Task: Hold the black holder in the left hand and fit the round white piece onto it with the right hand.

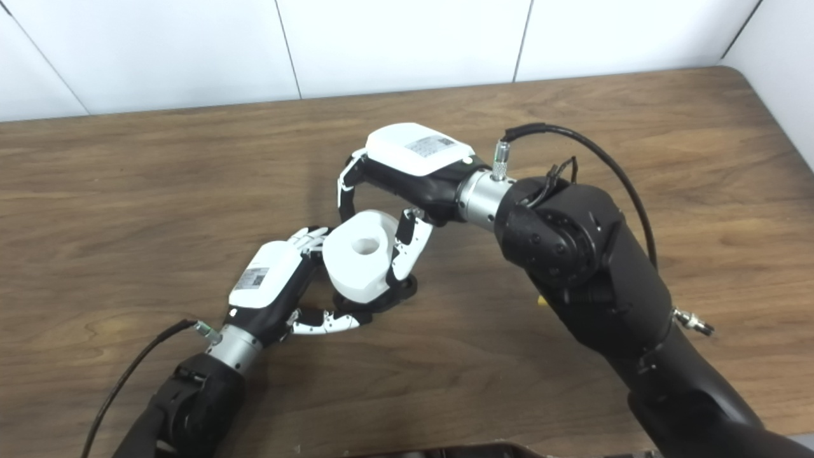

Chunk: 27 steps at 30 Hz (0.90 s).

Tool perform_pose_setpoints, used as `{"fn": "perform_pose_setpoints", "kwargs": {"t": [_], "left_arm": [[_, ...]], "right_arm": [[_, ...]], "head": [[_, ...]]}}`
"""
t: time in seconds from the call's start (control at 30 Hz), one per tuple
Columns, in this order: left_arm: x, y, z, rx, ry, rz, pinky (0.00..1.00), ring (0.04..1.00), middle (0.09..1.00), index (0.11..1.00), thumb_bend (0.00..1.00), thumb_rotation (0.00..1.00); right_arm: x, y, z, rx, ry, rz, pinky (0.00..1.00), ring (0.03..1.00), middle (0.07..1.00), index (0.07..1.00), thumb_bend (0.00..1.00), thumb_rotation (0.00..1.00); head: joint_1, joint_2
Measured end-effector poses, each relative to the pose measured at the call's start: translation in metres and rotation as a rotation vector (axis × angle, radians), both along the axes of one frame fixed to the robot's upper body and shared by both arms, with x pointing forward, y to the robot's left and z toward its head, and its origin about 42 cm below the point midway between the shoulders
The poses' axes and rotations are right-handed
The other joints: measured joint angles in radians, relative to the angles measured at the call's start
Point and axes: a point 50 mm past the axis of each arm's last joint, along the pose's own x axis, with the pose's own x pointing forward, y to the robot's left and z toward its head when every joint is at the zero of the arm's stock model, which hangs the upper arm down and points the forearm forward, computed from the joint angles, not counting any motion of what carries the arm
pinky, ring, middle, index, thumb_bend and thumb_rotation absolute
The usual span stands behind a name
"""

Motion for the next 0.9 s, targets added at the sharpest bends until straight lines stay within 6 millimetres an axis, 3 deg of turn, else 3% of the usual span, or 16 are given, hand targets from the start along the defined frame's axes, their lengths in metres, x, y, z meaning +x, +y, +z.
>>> {"fn": "perform_pose_setpoints", "kwargs": {"t": [0.9], "left_arm": [[0.0001,-0.0002,0.0049,0.014,0.012,-0.004,0.92,0.895,0.813,0.488,0.52,0.05]], "right_arm": [[-0.0014,0.0008,-0.0038,-0.019,0.006,-0.003,0.75,0.884,0.76,0.481,0.53,0.14]], "head": [[-0.003,0.025]]}}
